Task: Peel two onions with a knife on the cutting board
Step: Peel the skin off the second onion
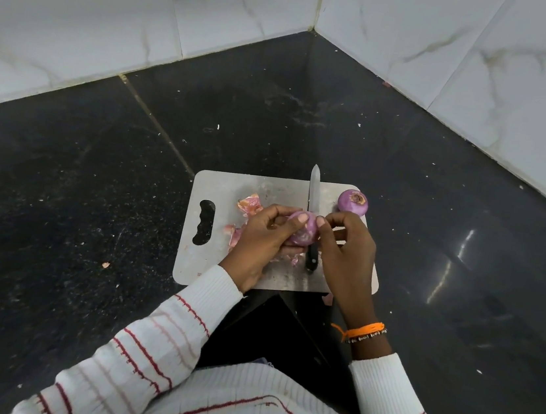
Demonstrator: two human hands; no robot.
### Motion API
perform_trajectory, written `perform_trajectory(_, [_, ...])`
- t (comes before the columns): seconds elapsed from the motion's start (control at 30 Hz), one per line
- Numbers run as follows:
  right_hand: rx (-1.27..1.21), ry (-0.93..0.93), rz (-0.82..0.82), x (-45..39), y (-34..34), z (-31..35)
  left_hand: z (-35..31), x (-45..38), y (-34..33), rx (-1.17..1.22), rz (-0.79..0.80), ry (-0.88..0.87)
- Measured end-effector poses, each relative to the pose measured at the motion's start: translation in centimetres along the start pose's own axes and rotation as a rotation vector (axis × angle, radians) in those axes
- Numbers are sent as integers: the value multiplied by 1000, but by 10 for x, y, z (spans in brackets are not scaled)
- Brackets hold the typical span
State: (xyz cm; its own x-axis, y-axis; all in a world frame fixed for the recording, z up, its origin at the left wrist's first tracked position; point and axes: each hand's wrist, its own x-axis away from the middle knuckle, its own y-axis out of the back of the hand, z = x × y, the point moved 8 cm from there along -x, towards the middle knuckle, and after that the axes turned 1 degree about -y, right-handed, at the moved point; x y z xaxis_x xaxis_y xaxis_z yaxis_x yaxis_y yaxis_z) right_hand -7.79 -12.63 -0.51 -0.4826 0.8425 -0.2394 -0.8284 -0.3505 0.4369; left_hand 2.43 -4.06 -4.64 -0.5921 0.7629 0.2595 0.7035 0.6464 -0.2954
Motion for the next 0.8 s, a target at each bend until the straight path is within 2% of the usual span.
perform_trajectory(0.2, [102,-2,-24,-2,6,-13,1,-1,-1,52,26,31])
perform_trajectory(0.43, [10,-16,-12,-2,7,-8,0,-1,0,93,45,-18])
perform_trajectory(0.8, [-67,-34,-5,0,10,1,-7,3,1,-74,3,-81])
